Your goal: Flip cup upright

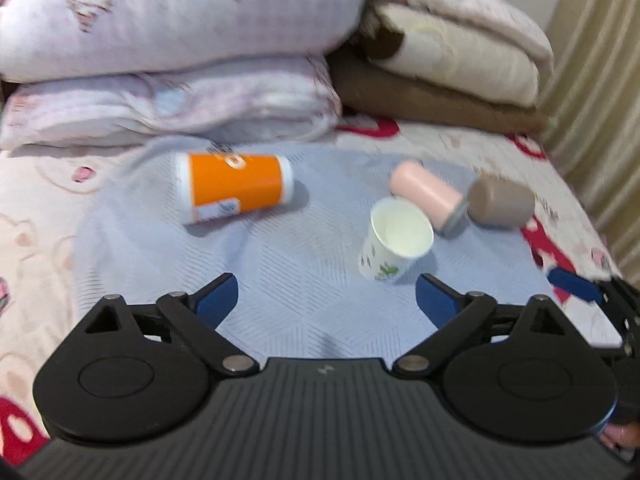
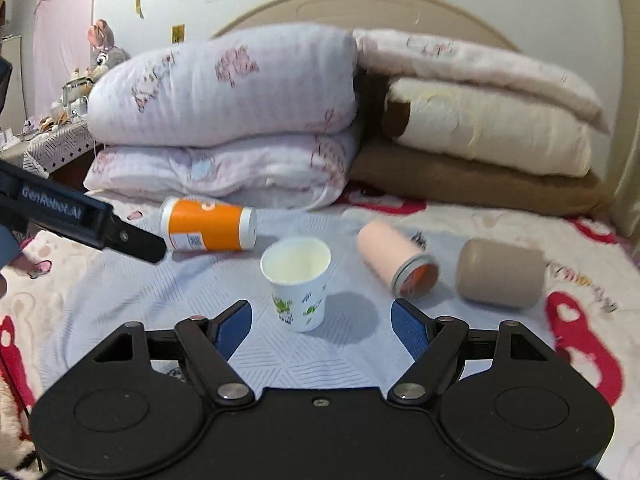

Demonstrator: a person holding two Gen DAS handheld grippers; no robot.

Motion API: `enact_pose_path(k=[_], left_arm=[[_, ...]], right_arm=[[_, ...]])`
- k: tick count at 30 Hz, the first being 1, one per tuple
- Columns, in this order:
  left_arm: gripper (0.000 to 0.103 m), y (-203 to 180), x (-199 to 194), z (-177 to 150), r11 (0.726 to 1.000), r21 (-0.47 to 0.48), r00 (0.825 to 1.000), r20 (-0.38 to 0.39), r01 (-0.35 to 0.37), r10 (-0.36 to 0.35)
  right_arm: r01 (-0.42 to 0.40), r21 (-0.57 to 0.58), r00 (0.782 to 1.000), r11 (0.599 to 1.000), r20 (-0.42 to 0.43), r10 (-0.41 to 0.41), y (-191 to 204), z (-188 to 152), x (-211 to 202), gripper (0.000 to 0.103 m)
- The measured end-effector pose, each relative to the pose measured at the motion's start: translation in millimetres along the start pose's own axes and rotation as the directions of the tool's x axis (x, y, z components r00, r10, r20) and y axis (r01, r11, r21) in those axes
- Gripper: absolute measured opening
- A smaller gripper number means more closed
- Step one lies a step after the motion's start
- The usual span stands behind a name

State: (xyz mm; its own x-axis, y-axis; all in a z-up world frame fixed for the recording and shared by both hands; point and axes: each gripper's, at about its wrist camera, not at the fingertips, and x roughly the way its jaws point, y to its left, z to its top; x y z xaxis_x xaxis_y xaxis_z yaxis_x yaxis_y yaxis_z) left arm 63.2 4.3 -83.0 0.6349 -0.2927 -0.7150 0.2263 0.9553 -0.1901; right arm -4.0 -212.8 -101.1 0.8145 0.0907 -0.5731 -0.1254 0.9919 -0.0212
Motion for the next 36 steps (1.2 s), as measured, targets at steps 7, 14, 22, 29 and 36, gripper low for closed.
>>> enact_pose_path(k=[7,14,22,29,36], left_arm=[[0.101,-12,-42,4,0.99,0.016,0.99,0.001,-0.143,0.143],[0.101,-32,-68,-7,0.98,0.072,0.982,-0.015,-0.187,0.189],[0.101,-46,-88,-24,0.962,0.14,0.969,-0.046,-0.233,0.241],[0.101,-42,-96,-32,0.965,0.118,0.968,-0.064,-0.236,0.244],[0.101,-40,-104,-37,0.962,0.113,0.963,-0.073,-0.251,0.259]], right_arm=[[0.069,-0.003,0.998,0.998,0.014,-0.069,-1,14,-40,0.087],[0.118,0.113,0.993,0.987,-0.016,-0.117,-8,32,-70,0.098],[0.184,0.171,0.981,0.968,-0.097,-0.17,0,34,-97,0.1],[0.165,0.169,0.985,0.972,-0.084,-0.152,5,32,-118,0.1],[0.186,0.128,0.981,0.974,-0.073,-0.177,15,33,-128,0.1]])
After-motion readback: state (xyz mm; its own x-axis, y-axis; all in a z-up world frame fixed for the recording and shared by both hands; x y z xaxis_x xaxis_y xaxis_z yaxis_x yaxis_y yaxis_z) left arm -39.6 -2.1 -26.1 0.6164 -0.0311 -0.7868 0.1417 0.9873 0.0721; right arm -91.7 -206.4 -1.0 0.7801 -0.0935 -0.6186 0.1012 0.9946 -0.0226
